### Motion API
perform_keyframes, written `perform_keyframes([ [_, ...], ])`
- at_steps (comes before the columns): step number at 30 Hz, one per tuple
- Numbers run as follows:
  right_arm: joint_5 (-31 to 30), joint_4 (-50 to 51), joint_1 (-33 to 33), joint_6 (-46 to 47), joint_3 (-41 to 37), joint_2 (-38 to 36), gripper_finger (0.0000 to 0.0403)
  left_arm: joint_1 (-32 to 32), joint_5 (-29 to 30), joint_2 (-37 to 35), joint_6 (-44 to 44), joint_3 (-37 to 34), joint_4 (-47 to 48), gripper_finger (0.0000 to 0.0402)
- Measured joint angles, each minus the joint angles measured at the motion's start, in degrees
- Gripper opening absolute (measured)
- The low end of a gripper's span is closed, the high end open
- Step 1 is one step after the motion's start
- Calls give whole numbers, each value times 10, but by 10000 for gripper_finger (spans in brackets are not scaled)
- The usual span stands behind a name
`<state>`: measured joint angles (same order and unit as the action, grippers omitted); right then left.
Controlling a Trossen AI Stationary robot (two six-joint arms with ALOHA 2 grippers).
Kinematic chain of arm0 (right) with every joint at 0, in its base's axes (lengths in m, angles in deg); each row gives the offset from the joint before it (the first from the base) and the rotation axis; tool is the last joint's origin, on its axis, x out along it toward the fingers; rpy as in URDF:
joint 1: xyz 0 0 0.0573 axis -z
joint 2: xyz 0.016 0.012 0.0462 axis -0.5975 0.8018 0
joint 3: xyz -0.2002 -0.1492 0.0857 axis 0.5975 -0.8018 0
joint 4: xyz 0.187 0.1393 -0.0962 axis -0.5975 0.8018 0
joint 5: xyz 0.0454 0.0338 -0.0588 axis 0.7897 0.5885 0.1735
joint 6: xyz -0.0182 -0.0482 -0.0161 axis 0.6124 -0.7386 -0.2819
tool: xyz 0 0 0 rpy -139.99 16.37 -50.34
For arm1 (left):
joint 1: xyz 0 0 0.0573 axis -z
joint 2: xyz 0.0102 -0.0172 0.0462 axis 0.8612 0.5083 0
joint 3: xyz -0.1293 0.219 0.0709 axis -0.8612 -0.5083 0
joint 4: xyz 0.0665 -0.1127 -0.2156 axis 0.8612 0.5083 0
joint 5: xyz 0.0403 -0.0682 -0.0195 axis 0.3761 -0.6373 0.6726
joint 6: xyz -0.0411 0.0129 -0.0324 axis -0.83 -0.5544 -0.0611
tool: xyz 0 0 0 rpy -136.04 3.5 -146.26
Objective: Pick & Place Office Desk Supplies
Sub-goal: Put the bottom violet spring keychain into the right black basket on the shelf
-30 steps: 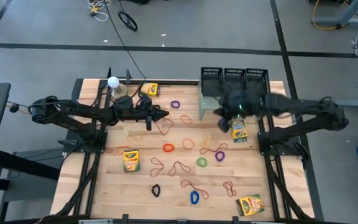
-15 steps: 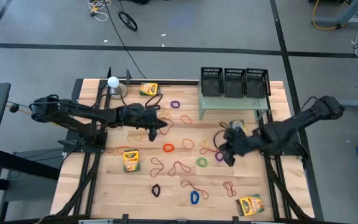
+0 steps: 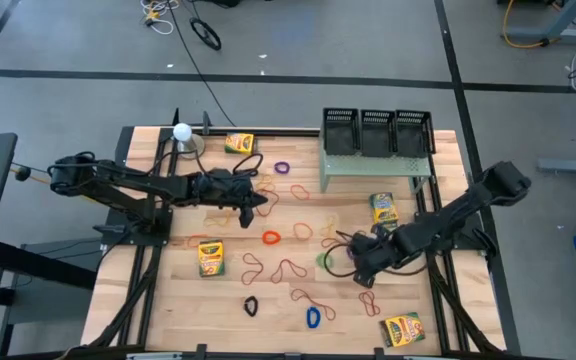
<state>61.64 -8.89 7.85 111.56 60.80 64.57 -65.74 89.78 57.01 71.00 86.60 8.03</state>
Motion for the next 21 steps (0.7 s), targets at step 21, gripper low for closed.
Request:
perform_keyframes([
  [21,-27,-73,18,-140,3,82,76,0,0,0,-10,0,3,9],
])
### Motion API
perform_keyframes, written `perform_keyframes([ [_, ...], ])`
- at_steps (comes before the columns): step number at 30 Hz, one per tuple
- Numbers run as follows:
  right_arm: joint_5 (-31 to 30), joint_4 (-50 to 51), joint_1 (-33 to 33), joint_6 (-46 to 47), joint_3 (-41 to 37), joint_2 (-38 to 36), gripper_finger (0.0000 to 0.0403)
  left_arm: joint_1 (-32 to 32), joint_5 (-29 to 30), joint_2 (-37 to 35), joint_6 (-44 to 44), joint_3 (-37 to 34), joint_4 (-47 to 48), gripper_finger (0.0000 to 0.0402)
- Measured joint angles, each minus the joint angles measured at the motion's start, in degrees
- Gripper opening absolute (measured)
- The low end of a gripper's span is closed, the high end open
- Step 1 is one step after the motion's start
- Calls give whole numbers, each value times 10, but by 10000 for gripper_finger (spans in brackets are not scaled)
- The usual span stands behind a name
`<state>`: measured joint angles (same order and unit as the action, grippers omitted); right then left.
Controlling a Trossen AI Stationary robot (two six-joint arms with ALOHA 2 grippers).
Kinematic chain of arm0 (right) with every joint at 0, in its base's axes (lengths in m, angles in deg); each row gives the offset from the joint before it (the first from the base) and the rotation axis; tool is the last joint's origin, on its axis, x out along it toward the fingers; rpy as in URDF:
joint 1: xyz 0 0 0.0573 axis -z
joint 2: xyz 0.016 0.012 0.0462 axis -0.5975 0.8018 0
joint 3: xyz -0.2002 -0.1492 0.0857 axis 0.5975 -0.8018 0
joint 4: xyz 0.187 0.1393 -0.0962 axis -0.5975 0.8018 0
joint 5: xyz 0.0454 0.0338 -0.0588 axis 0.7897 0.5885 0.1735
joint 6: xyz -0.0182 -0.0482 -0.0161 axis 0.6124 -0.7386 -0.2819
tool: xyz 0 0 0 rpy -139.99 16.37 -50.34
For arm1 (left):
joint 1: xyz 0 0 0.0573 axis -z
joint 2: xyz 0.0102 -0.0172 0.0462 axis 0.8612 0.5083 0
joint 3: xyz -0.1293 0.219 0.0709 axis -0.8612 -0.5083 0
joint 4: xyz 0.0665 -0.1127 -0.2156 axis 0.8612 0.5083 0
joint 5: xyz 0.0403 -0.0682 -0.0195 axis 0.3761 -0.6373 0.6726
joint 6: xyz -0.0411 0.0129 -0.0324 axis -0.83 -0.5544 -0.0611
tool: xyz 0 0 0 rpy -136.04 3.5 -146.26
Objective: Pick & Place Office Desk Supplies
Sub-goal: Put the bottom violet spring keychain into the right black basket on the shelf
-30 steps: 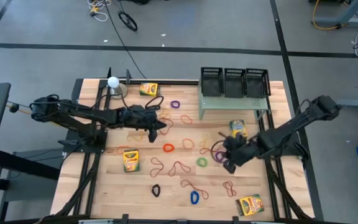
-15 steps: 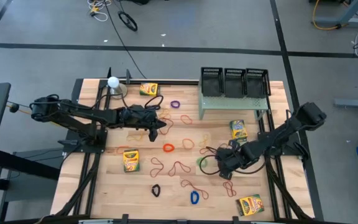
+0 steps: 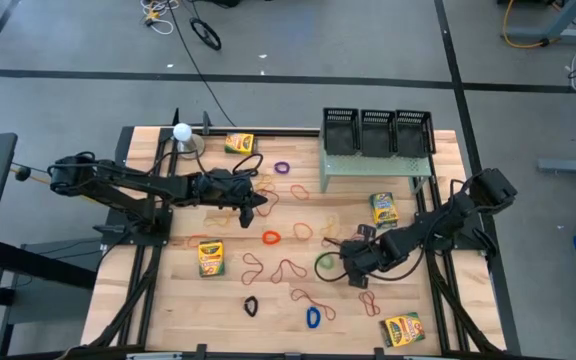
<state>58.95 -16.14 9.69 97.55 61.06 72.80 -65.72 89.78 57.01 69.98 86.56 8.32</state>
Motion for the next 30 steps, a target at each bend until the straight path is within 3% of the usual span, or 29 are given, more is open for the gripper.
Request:
perform_keyframes([
  [8,10,5,0,49,6,-5,5,0,-3,0,-2,0,-1,9],
  [17,7,39,0,17,88,-56,4,0,-21,0,-94,0,-8,9],
  [30,-25,174,86,-109,274,-116,3,-1,-15,0,-92,0,-27,9],
])
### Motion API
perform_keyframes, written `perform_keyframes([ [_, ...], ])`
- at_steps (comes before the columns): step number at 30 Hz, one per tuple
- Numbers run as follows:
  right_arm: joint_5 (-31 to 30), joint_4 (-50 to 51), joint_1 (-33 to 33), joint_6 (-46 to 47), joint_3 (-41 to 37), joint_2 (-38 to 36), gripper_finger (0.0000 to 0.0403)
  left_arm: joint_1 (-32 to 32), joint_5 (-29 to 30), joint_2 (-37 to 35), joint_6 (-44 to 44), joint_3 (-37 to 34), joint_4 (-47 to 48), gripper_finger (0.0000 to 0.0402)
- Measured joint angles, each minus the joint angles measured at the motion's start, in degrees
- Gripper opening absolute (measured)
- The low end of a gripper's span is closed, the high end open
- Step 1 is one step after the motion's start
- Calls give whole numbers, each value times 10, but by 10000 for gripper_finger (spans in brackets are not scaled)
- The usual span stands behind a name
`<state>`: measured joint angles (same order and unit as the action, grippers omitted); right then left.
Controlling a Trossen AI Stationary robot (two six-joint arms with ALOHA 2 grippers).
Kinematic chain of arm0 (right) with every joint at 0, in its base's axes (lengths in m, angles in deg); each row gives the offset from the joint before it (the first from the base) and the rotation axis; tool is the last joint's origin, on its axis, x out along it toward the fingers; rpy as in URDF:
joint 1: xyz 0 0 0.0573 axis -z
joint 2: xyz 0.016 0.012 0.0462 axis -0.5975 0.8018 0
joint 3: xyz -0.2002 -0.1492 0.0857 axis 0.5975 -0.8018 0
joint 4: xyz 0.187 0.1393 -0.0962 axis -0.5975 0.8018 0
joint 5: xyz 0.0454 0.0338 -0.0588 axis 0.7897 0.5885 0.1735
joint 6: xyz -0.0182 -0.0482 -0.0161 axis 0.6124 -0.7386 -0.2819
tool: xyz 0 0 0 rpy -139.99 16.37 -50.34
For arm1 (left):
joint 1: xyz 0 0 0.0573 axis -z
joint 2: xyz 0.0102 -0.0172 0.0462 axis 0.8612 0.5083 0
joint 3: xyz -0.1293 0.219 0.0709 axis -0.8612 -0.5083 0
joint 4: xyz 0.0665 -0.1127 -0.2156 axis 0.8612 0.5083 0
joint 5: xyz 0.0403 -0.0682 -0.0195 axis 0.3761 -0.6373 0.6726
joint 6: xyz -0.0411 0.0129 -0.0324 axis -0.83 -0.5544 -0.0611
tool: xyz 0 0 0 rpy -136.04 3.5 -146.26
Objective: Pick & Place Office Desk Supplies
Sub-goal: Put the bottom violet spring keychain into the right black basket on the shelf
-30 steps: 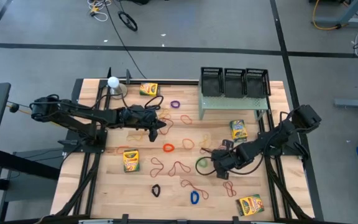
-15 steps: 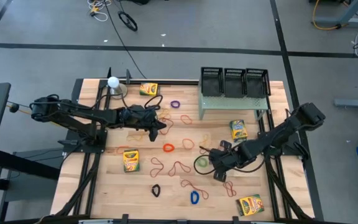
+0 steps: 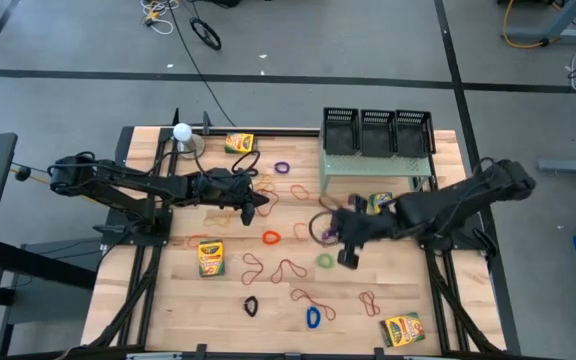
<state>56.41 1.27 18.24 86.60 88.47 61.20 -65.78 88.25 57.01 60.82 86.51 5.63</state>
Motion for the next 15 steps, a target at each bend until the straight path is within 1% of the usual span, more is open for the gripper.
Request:
perform_keyframes([
  [6,-13,85,57,-54,85,-25,3,0,0,0,1,0,-4,9],
  [10,-13,163,103,-62,149,-42,3,0,0,0,1,0,-5,9],
  [15,-15,274,179,-66,241,-50,3,0,0,0,1,0,-4,9],
])
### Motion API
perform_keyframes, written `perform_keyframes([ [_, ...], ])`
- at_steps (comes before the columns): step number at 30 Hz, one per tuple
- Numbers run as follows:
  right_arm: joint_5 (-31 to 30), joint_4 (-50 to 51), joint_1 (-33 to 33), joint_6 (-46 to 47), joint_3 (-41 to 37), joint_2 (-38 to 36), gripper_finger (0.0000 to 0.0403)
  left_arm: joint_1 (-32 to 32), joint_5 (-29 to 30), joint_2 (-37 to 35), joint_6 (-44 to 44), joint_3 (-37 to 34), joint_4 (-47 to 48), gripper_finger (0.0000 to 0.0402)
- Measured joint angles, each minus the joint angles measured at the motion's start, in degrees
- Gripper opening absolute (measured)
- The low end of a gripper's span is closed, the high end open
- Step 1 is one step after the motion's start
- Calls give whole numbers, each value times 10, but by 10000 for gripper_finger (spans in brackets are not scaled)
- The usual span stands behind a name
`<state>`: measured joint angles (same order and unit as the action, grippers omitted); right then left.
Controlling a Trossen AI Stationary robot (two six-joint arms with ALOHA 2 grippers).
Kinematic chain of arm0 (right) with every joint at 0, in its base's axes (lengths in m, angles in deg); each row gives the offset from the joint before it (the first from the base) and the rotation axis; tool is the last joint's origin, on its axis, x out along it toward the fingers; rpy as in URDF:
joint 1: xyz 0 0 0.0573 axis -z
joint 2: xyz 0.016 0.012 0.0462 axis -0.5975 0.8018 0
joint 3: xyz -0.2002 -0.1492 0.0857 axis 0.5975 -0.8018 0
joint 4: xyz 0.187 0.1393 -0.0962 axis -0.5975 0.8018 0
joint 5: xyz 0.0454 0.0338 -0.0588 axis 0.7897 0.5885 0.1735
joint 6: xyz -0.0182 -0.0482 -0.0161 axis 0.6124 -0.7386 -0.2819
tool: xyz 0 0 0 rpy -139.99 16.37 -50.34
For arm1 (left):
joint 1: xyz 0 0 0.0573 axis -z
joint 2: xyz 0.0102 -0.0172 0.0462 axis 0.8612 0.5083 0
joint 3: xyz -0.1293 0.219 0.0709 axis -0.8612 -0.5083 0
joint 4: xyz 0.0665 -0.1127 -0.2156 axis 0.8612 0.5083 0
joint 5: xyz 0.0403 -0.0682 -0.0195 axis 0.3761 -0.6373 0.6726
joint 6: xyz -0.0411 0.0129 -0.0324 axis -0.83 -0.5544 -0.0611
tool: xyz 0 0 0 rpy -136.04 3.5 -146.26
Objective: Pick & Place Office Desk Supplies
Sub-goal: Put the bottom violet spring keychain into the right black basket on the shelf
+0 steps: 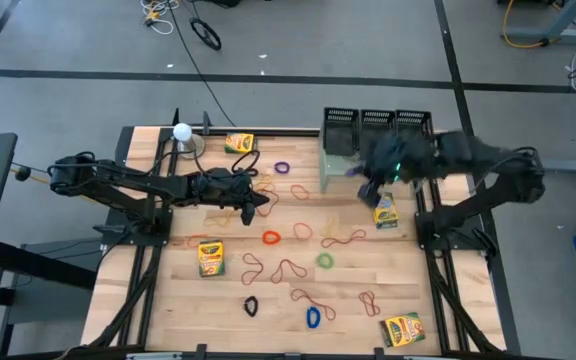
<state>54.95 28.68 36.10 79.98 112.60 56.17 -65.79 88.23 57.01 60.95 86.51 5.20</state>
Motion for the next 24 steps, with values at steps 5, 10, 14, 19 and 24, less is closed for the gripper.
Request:
perform_keyframes([
  [5,2,91,93,11,80,0,3,0,0,0,0,0,-1,9],
  [10,12,181,211,9,126,-1,2,0,0,0,0,0,-2,9],
  [14,64,173,320,-33,107,-4,2,0,0,0,0,0,-2,9],
  [19,58,157,454,-89,42,8,2,0,0,0,0,0,-2,9],
  [24,64,115,539,-130,-35,7,2,0,0,0,0,0,-2,9],
])
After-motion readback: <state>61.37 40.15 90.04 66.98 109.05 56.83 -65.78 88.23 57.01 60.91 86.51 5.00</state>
